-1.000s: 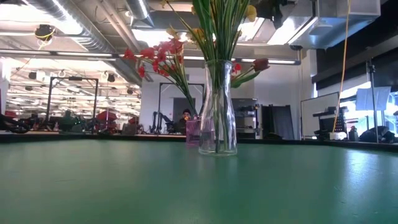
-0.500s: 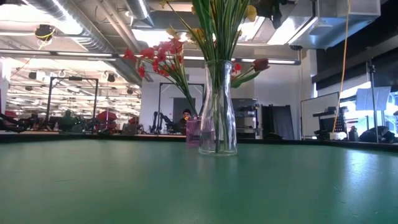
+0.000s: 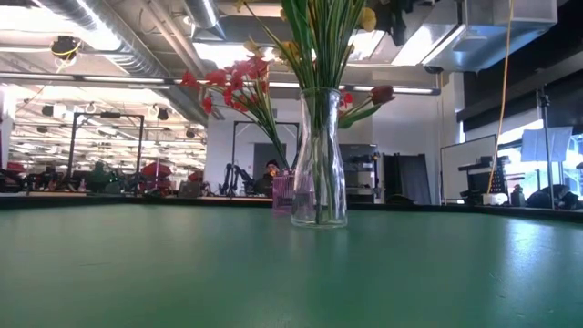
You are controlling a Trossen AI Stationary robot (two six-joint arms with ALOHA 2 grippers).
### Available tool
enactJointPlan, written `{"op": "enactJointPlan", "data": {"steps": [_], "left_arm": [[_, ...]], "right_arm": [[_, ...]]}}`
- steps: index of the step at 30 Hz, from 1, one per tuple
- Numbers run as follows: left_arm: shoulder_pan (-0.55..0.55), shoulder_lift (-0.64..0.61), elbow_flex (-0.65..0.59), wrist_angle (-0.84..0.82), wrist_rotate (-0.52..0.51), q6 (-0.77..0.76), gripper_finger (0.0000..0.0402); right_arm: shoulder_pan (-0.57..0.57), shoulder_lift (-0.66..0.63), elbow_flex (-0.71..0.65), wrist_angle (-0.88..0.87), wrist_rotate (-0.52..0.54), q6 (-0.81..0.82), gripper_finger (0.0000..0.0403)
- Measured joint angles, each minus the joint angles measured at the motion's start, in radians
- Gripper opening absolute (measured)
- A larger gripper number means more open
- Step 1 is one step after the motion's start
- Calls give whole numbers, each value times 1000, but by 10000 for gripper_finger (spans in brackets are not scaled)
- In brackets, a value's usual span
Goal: Sort flowers into vase by color
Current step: Put the red tulip into the pink vase
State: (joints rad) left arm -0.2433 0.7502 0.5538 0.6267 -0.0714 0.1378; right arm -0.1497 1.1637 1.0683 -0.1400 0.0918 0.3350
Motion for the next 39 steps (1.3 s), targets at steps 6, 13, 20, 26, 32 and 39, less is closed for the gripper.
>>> {"op": "enactJointPlan", "data": {"steps": [6,13,20,26,32,39], "left_arm": [[300,-16,-176,267,233,-144,0],[525,110,-205,429,400,-256,0],[616,213,-205,485,455,-298,0],[634,299,-205,557,515,-320,0],[652,388,-175,656,514,-320,0],[653,524,-40,618,526,-350,0]], "right_arm": [[0,0,0,79,-22,-109,198],[-1,7,0,232,-73,-242,198],[0,84,0,327,-173,-244,198],[-1,188,0,459,-190,-189,198],[-1,238,0,589,-190,-185,198],[-1,275,0,680,-182,-184,198]]}}
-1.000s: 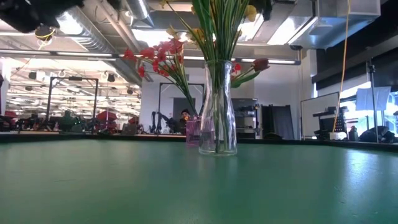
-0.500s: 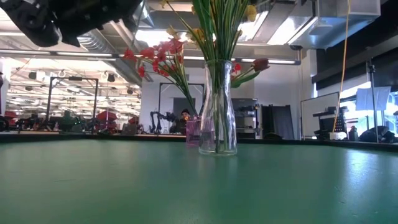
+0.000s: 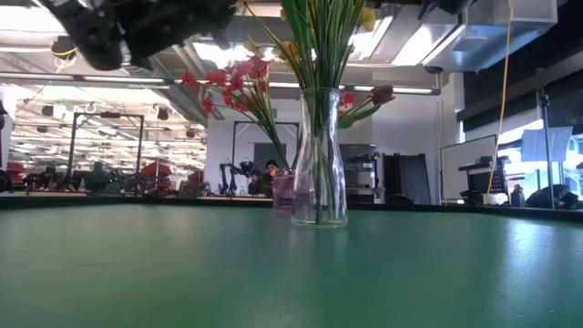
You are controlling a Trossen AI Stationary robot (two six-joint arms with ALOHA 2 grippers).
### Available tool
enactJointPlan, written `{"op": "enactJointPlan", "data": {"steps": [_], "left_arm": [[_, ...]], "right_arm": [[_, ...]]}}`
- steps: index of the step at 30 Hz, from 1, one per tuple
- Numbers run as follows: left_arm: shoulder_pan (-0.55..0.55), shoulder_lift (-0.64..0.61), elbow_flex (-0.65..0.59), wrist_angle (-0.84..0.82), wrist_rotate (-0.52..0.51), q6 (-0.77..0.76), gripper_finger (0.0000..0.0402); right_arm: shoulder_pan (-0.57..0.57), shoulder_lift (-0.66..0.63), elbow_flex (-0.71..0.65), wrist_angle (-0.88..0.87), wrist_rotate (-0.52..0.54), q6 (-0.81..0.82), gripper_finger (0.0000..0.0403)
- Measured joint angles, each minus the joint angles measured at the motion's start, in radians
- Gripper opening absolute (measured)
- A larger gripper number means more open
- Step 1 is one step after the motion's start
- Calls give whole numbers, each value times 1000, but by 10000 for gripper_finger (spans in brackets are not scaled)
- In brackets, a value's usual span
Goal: Sort flowers into vase by color
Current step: Put the red tulip into the pink vase
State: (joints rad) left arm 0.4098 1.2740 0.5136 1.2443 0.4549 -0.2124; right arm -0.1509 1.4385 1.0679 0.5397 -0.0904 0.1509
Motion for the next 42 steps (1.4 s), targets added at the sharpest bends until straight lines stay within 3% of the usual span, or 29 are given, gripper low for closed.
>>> {"op": "enactJointPlan", "data": {"steps": [10,20,24,32,42], "left_arm": [[-21,161,148,-81,2,-25,0],[-45,188,166,-101,3,-22,0],[-46,188,166,-108,3,-22,0],[-45,188,166,-116,-27,-23,0],[-43,164,166,-200,-48,-15,12]], "right_arm": [[-2,4,0,43,19,-54,198],[-35,4,0,14,26,-54,195],[-33,4,0,5,23,-58,159],[-32,4,1,-12,8,-77,15],[-32,3,2,-40,64,-113,8]]}}
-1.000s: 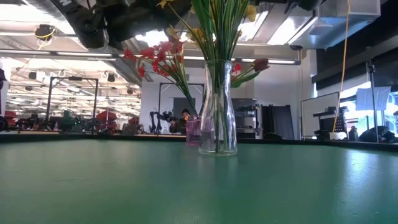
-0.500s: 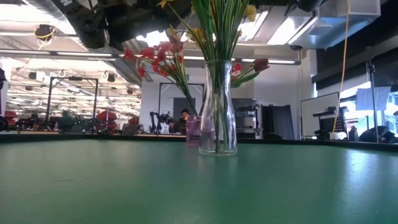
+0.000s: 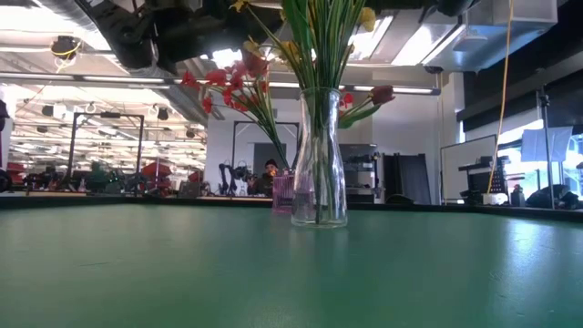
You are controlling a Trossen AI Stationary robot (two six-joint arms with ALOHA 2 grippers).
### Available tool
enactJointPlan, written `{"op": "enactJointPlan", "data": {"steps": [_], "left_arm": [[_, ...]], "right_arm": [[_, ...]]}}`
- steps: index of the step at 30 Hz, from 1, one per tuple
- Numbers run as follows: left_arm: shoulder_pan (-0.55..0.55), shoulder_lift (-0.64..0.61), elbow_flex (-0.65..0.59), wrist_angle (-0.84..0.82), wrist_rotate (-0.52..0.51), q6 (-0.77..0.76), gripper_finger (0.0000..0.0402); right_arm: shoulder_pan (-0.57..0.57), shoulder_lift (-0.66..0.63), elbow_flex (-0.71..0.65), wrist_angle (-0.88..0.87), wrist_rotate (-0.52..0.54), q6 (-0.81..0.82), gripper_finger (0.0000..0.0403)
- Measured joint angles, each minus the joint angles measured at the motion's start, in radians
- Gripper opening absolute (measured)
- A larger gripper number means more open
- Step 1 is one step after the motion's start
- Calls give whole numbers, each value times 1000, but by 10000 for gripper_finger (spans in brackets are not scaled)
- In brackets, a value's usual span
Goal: Sort flowers into vase by color
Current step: Put the red tulip into the pink vase
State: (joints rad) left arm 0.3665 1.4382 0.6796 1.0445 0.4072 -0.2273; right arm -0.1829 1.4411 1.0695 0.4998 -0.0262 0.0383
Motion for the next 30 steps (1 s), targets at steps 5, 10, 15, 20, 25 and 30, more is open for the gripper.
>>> {"op": "enactJointPlan", "data": {"steps": [5,10,15,20,25,30], "left_arm": [[26,-85,0,-140,30,41,45],[40,-211,0,-275,38,79,83],[38,-367,0,-471,35,112,121],[38,-552,0,-794,-77,192,151],[30,-665,-19,-1023,-195,212,158],[21,-690,-103,-1036,-243,211,157]], "right_arm": [[-1,-11,0,-39,66,-41,5],[-2,-12,0,-49,96,-53,3],[-1,-12,0,-67,118,-80,2],[-2,-12,7,-159,161,-100,1],[-2,-12,88,-346,203,-121,1],[-13,-10,112,-360,208,-126,1]]}}
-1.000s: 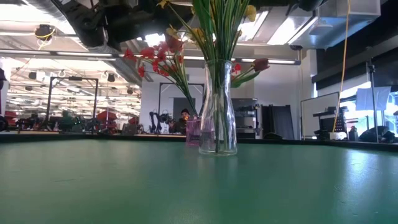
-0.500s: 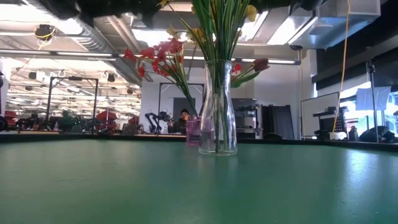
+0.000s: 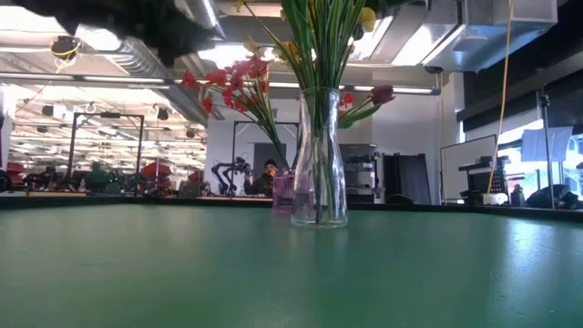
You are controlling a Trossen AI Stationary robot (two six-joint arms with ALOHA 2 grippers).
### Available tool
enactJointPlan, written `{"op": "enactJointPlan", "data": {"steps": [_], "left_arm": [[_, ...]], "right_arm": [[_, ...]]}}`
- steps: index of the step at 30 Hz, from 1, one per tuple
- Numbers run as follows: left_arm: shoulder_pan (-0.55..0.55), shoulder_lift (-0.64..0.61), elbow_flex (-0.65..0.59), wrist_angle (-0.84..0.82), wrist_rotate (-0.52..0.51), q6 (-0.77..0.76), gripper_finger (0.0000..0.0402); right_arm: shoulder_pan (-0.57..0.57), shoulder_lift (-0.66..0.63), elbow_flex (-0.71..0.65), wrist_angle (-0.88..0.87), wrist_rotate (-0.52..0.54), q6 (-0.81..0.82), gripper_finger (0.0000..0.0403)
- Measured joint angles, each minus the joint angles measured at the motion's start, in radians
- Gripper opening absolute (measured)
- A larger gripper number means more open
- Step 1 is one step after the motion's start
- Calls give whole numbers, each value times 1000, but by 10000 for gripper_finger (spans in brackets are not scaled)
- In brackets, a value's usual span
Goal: Sort flowers into vase by color
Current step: Put the red tulip into the pink vase
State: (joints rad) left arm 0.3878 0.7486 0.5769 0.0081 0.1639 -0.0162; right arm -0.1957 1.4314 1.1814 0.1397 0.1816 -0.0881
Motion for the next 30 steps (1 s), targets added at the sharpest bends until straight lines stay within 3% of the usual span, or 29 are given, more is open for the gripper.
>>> {"op": "enactJointPlan", "data": {"steps": [12,30], "left_arm": [[0,4,-239,227,-17,-89,156],[0,4,-260,210,-18,-108,156]], "right_arm": [[-116,174,-1,87,-123,53,0],[-152,205,32,142,-193,71,0]]}}
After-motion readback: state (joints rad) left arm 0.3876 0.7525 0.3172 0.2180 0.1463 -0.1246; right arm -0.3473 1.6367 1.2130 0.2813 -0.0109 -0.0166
